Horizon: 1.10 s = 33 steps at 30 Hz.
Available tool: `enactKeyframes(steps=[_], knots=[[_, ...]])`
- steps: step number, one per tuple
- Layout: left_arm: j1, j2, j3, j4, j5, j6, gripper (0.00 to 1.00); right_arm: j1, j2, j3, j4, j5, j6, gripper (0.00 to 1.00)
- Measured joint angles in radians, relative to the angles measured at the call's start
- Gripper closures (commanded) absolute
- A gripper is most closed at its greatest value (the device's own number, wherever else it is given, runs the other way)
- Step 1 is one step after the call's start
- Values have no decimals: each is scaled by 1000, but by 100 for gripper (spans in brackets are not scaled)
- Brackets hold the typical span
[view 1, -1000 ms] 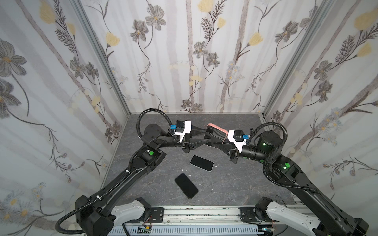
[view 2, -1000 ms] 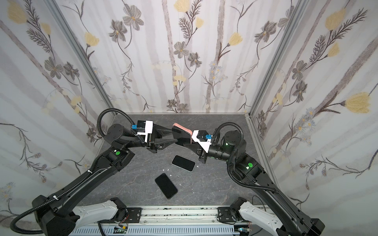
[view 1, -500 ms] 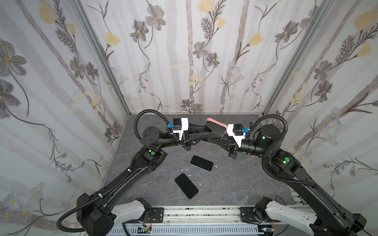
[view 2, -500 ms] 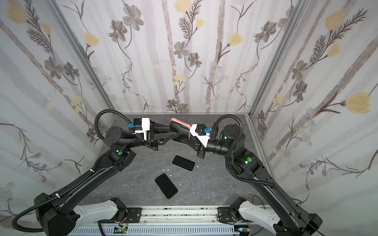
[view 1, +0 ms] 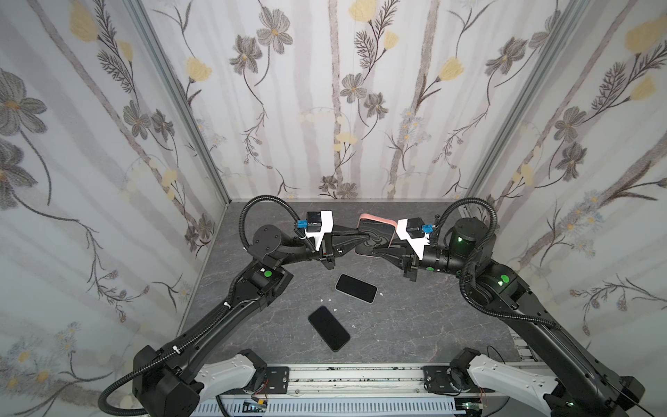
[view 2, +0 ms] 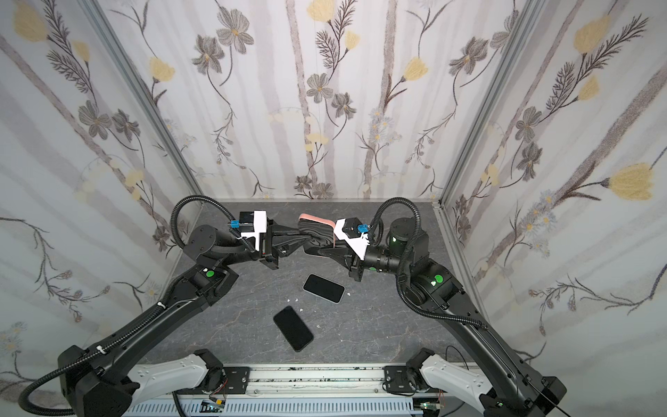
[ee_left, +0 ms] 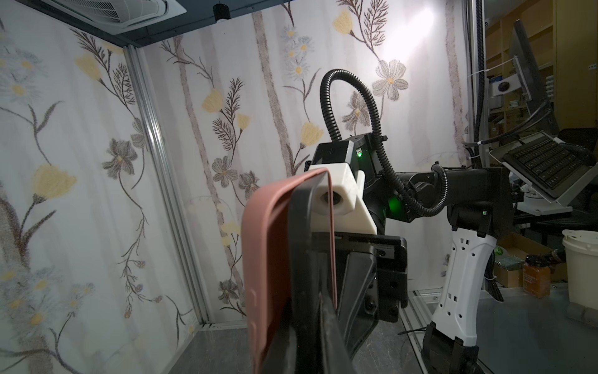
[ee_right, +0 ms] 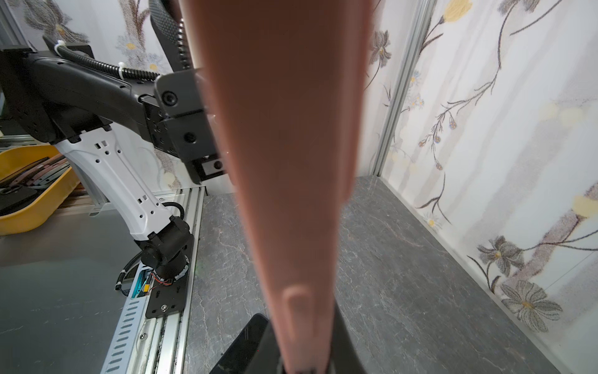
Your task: Take the phone out of the phone case
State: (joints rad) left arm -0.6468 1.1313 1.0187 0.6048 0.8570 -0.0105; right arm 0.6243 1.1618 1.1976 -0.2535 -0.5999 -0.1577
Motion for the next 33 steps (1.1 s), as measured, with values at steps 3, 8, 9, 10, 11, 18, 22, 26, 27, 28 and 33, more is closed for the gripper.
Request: enactKeyframes(steps=[3, 8, 9, 10, 11, 18, 22, 26, 27, 28, 33], knots=[[9, -14, -3, -112, -53, 55, 100, -40, -39, -28, 37, 62, 1, 25], [4, -9, 42, -315, -165, 197, 100, -84, -103, -60, 71, 139, 53, 22], [0, -6, 47, -345, -190, 227, 100, -95, -107, -58, 80, 161, 56, 22], [-6, -5, 49, -379, -219, 257, 100, -105, -106, -48, 79, 164, 71, 22], [-14, -2, 52, -411, -243, 284, 100, -112, -99, -35, 75, 164, 79, 22], [-126, 59, 93, -641, -407, 512, 100, -134, 65, 196, -85, 70, 86, 22], [-161, 79, 98, -715, -466, 587, 100, -135, 124, 258, -220, 19, 64, 24], [-175, 86, 98, -742, -507, 628, 100, -135, 170, 298, -335, -8, 29, 25], [-179, 89, 98, -744, -516, 636, 100, -135, 183, 309, -360, -15, 22, 25], [-183, 92, 99, -747, -521, 642, 100, -135, 196, 318, -384, -19, 16, 26], [-201, 99, 104, -753, -536, 668, 100, -135, 251, 351, -474, -18, -1, 27]])
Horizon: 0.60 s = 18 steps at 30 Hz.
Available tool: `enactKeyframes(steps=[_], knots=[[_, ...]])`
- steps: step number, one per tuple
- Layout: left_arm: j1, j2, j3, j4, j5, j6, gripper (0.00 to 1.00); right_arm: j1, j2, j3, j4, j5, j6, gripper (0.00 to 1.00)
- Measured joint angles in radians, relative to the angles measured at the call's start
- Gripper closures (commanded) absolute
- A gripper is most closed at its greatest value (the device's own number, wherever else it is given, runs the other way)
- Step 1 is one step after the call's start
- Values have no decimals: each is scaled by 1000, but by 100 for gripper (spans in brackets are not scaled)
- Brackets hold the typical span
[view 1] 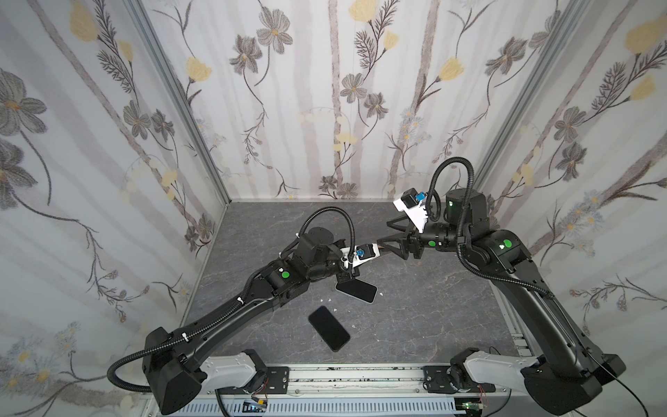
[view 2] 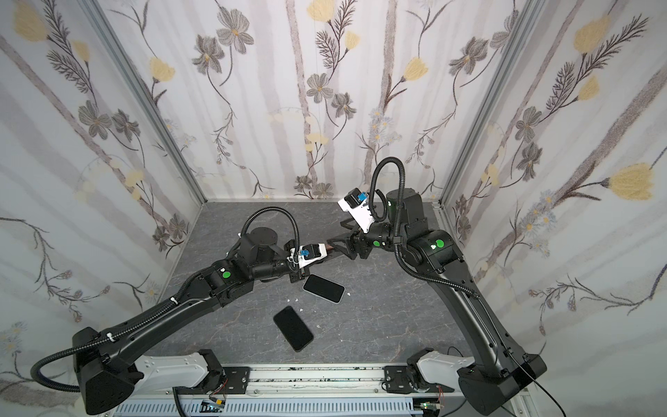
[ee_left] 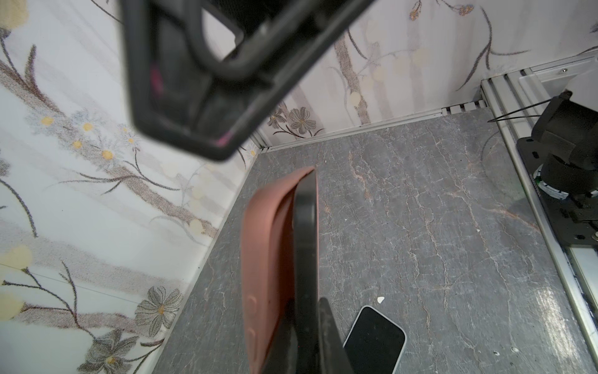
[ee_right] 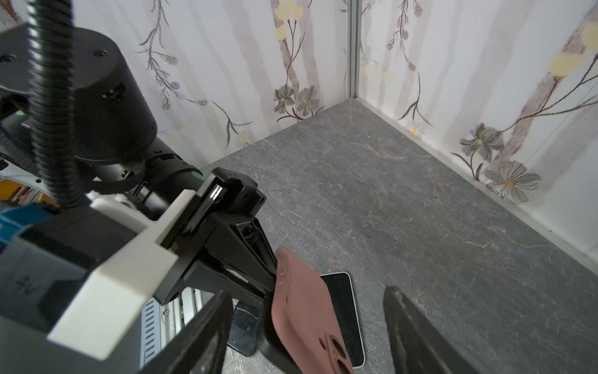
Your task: Take the phone out of the phone case
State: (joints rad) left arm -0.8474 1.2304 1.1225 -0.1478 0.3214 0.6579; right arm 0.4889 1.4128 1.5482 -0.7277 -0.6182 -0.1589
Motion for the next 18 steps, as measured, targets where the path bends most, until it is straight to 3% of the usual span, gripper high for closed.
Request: enactKeyframes(steps=[18], knots=[[-13, 6, 4, -22, -27, 34, 100, 0, 67, 17, -91, 22, -26, 32]])
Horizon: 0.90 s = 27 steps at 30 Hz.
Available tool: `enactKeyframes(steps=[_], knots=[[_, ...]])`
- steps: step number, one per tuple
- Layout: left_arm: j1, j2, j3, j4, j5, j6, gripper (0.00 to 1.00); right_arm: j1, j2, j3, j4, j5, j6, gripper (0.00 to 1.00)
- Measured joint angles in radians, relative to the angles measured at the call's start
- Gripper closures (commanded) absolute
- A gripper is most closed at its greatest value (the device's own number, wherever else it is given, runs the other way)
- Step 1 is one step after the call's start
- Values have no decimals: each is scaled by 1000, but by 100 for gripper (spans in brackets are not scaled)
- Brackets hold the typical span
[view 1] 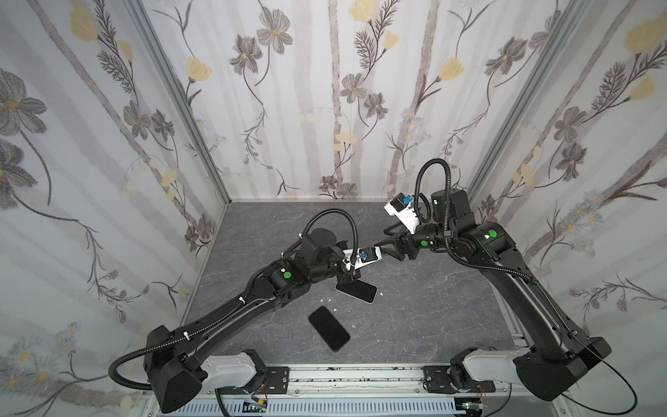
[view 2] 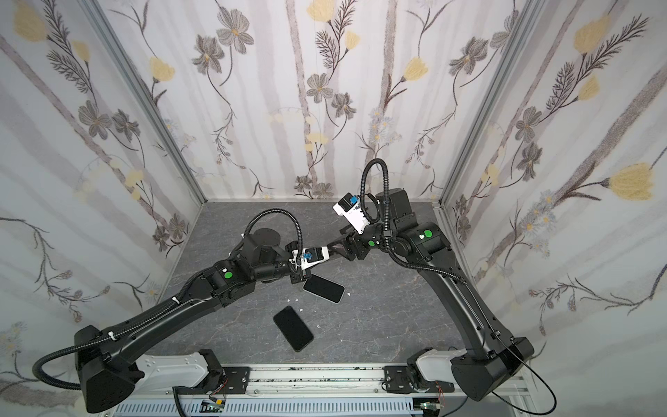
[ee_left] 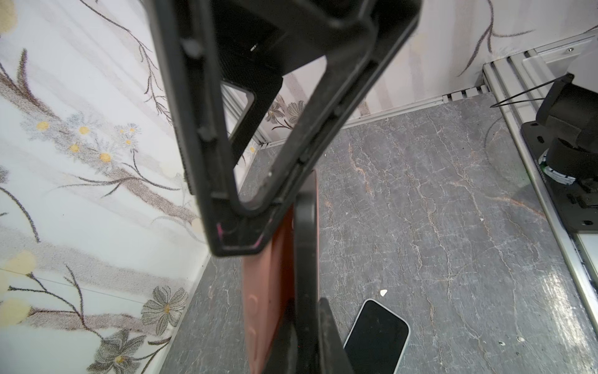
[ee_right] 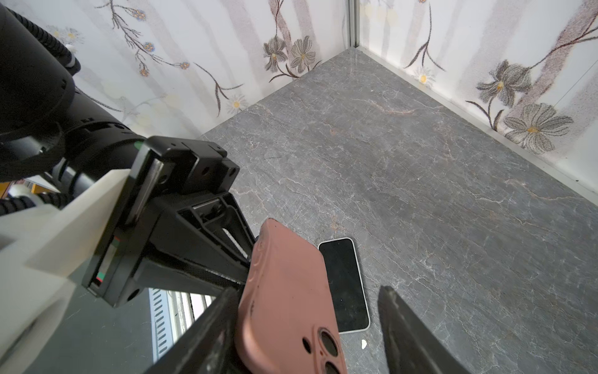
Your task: Take the phone out of the phone case
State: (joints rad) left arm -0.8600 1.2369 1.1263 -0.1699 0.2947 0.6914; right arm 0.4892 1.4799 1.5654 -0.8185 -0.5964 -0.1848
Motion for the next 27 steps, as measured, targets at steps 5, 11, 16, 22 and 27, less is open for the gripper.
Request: enactKeyframes(steps=[5, 11, 16, 22, 27], knots=[[-5, 0, 0, -6, -5, 0, 100, 0, 0, 0, -10, 6, -3, 33], [-8, -2, 0, -5, -5, 1, 100, 1, -11, -14, -10, -34, -26, 30], [-8, -2, 0, -1, -5, 1, 100, 6, -21, -21, -11, -54, -39, 31], [-7, 1, 0, -3, -12, 1, 100, 5, -6, -21, -15, -26, -33, 33], [-8, 1, 0, -8, -18, 1, 100, 0, -6, -21, -3, -1, -6, 31]])
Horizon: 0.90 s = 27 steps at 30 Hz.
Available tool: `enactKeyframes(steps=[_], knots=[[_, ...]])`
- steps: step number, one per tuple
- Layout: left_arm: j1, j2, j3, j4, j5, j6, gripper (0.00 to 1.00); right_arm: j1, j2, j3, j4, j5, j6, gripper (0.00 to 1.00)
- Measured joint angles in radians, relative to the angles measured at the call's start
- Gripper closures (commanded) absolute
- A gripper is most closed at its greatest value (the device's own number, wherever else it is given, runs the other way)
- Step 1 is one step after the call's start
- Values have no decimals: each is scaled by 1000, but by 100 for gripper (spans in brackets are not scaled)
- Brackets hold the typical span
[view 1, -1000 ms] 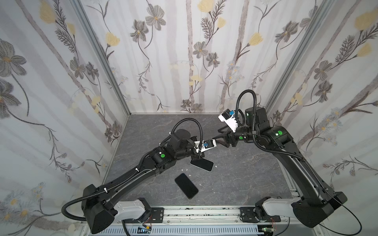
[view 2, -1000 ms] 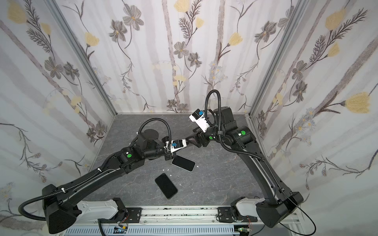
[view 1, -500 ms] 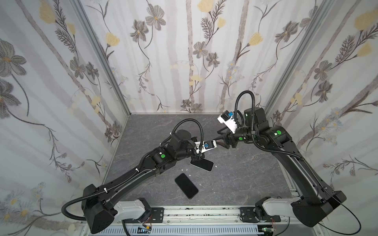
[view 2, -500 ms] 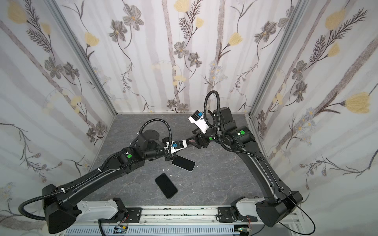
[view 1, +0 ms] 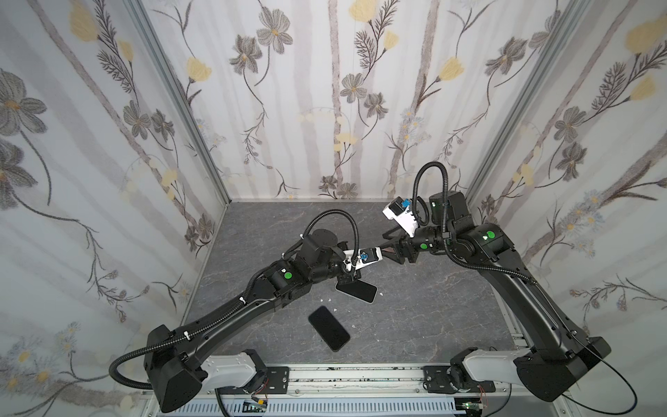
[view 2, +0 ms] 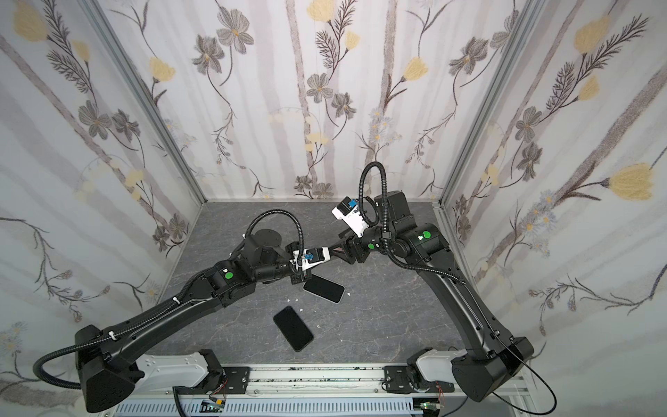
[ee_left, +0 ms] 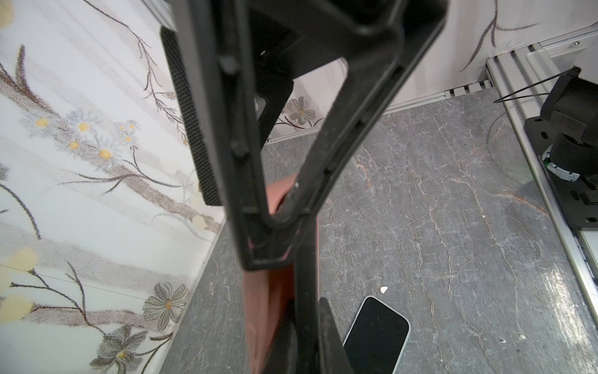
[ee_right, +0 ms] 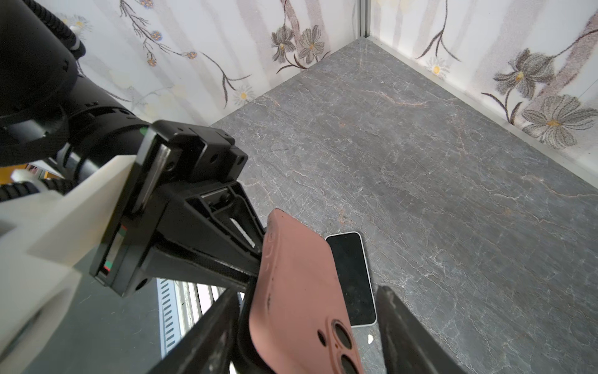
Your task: Take the phone out of the phone case
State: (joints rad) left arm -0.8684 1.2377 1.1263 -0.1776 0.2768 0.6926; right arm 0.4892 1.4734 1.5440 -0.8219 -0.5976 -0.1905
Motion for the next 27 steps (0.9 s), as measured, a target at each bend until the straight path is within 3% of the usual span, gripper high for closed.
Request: enactKeyframes(steps=[18, 27], knots=[[-6, 0, -1, -20, -2, -1, 100, -5, 6, -24, 23, 46, 2, 35], [-6, 0, -1, -36, 3, -1, 100, -5, 28, -28, 18, -19, -63, 45]])
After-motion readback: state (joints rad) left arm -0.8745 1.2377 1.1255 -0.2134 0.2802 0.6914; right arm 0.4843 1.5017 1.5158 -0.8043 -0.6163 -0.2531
